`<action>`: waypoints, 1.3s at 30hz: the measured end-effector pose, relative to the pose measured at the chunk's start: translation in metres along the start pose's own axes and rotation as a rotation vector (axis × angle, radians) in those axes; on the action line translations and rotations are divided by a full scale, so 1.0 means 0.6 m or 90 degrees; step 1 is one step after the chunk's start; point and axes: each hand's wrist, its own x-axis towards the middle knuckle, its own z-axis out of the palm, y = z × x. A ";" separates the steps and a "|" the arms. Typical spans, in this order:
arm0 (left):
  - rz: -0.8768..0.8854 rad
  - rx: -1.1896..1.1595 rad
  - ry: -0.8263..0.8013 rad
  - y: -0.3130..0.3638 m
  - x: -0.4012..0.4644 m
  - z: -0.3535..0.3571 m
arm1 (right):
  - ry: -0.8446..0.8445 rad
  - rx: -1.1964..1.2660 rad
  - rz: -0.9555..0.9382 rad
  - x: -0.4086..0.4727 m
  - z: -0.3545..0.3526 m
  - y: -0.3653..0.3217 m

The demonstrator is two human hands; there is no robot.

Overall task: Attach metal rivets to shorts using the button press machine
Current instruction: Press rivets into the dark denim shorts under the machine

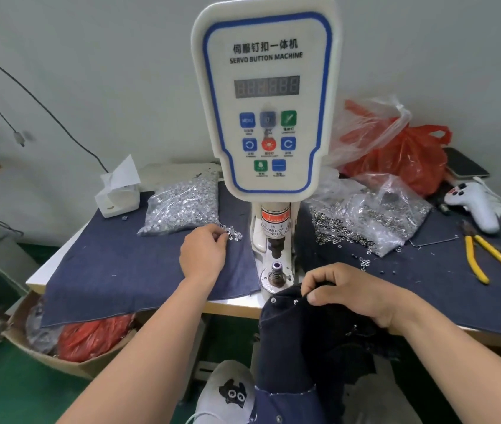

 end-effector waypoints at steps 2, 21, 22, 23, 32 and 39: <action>0.009 -0.070 -0.006 0.001 -0.006 -0.010 | 0.002 -0.009 0.001 0.000 0.000 0.000; 0.024 -0.485 -0.307 0.050 -0.134 -0.046 | 0.033 0.020 0.010 -0.009 0.013 -0.008; 0.020 -0.481 -0.313 0.049 -0.134 -0.046 | 0.035 0.018 0.011 -0.009 0.014 -0.009; 0.018 -0.481 -0.319 0.048 -0.134 -0.046 | 0.037 0.018 0.014 -0.009 0.014 -0.010; 0.002 -0.436 -0.325 0.056 -0.131 -0.047 | 0.026 0.023 0.021 -0.011 0.013 -0.010; 0.012 -0.421 -0.338 0.056 -0.131 -0.055 | 0.032 0.015 0.018 -0.012 0.013 -0.012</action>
